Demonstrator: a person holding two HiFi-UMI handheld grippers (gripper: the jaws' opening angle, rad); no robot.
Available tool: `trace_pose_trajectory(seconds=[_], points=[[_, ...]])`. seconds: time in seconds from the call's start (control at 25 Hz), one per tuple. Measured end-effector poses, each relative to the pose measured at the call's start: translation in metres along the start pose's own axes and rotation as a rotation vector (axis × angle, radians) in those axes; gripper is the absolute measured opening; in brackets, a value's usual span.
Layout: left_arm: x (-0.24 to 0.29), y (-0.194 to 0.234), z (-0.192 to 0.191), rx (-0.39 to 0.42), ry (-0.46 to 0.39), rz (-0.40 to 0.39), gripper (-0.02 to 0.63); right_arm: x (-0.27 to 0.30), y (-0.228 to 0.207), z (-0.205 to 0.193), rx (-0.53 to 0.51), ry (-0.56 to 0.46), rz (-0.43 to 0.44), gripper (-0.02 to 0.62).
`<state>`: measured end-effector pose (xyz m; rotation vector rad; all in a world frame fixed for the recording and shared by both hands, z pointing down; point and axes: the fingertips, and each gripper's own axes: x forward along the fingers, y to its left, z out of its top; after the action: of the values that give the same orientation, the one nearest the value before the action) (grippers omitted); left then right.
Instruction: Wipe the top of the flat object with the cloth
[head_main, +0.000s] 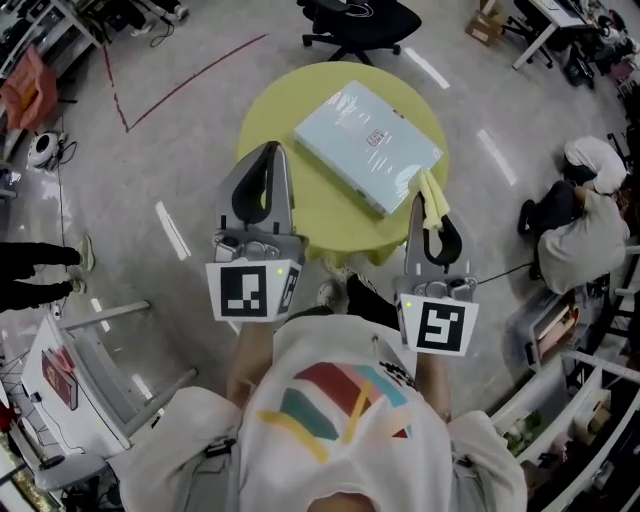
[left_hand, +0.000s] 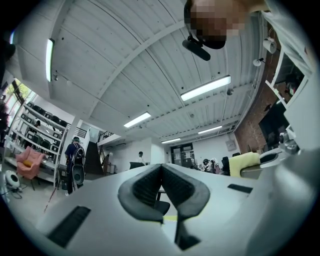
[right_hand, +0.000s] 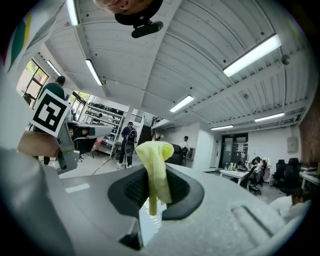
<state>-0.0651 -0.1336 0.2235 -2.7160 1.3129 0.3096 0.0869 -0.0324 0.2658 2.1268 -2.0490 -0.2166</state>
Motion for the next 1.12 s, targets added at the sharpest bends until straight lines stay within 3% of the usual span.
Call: trace_pose_trajectory(seconds=[0.52,0.68,0.8,0.92,1.12], points=[[0.048,0.01,-0.011,0.042,0.021,0.054,0.015,0.063,-0.022,-0.012,-0.059,0.024,0.094,0.025],[0.057,0.018,-0.017,0.05,0.036,0.088,0.015,0.094,-0.024,-0.013,-0.198,0.041,0.142,0.027],[0.061,0.024,-0.022,0.061,0.052,0.11,0.015,0.119,-0.013,-0.017,-0.312,0.058,0.23,0.028],[0.065,0.029,-0.026,0.063,0.065,0.13,0.015,0.148,0.005,-0.019,-0.515,0.026,0.35,0.028],[0.057,0.032,-0.039,0.043,0.112,0.162,0.015,0.188,0.054,-0.045,-0.879,-0.055,0.62,0.028]])
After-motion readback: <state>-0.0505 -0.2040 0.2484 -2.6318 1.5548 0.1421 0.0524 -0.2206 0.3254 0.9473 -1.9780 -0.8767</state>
